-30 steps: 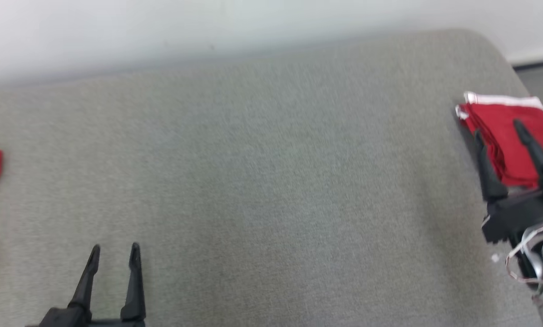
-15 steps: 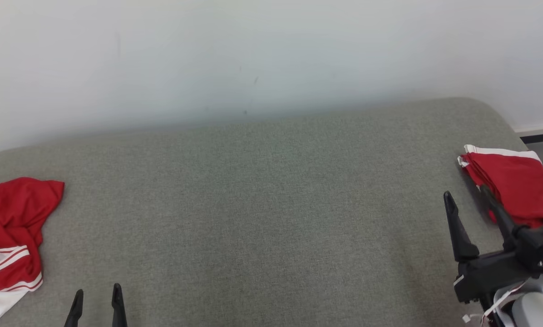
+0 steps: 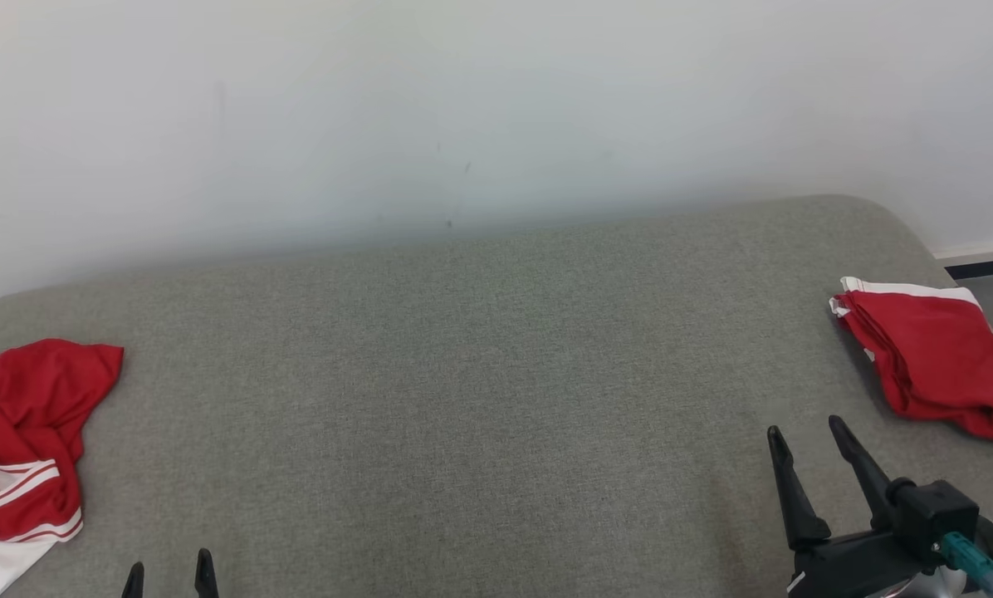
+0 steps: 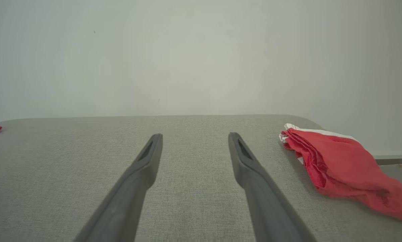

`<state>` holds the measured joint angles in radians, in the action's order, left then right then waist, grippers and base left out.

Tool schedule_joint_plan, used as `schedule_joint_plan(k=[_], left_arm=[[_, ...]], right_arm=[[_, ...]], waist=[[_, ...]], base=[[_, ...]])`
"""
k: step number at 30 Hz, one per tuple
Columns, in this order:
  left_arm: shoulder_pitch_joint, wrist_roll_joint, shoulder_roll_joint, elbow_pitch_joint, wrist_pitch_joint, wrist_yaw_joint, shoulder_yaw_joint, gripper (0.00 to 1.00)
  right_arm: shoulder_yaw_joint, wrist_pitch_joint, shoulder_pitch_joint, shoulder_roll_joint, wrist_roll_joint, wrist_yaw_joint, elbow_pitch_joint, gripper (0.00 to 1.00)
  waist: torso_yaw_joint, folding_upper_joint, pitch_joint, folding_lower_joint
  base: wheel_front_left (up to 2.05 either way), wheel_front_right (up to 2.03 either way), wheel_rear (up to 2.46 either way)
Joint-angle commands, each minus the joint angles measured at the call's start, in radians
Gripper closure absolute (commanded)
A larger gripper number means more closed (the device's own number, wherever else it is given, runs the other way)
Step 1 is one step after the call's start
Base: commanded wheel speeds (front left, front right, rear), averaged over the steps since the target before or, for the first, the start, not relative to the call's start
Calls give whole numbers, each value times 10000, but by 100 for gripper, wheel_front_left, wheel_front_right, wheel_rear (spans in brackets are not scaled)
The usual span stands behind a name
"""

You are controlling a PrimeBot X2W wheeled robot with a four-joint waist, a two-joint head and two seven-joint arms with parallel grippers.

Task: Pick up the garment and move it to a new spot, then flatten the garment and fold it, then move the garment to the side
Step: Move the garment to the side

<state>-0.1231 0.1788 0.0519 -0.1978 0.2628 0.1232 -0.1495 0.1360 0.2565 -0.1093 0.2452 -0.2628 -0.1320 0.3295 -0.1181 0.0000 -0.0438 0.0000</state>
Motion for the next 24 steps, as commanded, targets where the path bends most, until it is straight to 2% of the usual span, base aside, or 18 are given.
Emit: schedule_joint_plan(k=[1, 14, 24], left_arm=[[-122, 20, -20, -26, 28, 3, -27, 0], [-192, -29, -21, -282, 28, 35, -109, 0], [-206, -64, -22, -355, 28, 62, -135, 0]], right_arm=[[7, 49, 123, -69, 27, 26, 7, 0], [-543, 94, 470, -394, 406, 26, 40, 0], [-564, 96, 583, -557, 392, 27, -14, 0]], waist=[[15, 0, -10, 0], [209, 0, -87, 0], [258, 0, -119, 0]], base=[[0, 0, 0], [0, 0, 0], [0, 0, 0]])
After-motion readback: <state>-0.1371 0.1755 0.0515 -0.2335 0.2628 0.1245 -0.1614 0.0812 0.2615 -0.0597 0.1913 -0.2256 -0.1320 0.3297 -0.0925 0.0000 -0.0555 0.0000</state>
